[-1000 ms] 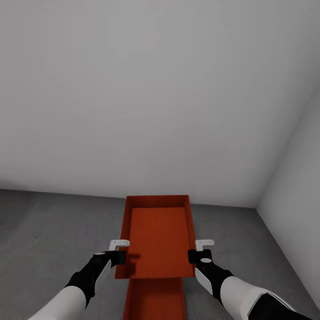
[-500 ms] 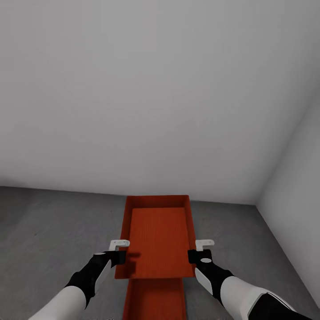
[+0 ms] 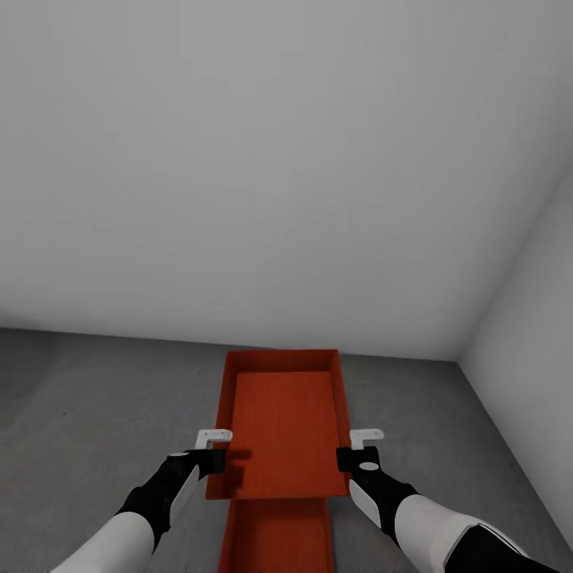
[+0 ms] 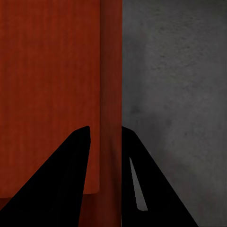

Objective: Move the two storage containers from the living room to the garage. In the garage, place one container on the floor and stack the other container on top of it (either order is fine).

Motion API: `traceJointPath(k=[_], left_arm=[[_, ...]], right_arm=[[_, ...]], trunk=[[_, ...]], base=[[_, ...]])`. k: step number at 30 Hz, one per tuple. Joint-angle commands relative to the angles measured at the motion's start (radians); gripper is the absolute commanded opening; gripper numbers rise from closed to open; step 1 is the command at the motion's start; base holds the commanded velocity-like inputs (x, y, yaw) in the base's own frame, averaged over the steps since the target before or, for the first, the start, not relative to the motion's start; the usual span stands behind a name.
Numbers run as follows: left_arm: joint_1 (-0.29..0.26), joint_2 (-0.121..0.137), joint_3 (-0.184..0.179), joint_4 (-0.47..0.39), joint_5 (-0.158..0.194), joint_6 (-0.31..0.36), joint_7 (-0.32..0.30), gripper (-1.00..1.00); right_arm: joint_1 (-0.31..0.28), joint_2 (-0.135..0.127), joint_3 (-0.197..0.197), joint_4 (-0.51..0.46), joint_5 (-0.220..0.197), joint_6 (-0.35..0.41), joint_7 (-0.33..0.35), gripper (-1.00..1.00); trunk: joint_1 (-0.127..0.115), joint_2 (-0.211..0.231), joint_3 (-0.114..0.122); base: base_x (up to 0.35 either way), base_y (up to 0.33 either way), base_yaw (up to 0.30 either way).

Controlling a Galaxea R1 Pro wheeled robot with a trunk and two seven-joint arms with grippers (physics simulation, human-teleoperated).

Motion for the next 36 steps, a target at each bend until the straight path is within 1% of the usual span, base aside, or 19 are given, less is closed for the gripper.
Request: traceJointPath(k=[1,11,19,36], left_arm=[[0.000,0.001,0.013,0.000,0.002,0.006,0.004,-1.00],[0.000,0.001,0.013,0.000,0.001,0.006,0.005,-1.00],[0.000,0.001,0.013,0.000,0.001,0.006,0.006,-1.00],[0.000,0.001,0.013,0.000,0.002,0.006,0.006,-1.00]], right_arm=[[-0.001,-0.013,-0.039,-0.001,0.008,-0.029,-0.056,-1.00],[-0.001,-0.013,-0.039,-0.001,0.008,-0.029,-0.056,-1.00],[-0.001,-0.013,-0.039,-0.001,0.008,-0.029,-0.056,-1.00],[-0.001,-0.013,-0.039,-0.001,0.008,-0.029,-0.056,-1.00]], trunk=[[0.000,-0.001,-0.003],[0.000,-0.001,-0.019],[0.000,-0.001,-0.031],[0.000,-0.001,-0.058]], base=[[0.000,0.000,0.000],[0.000,0.002,0.000],[0.000,0.097,0.000],[0.000,0.021,0.000]])
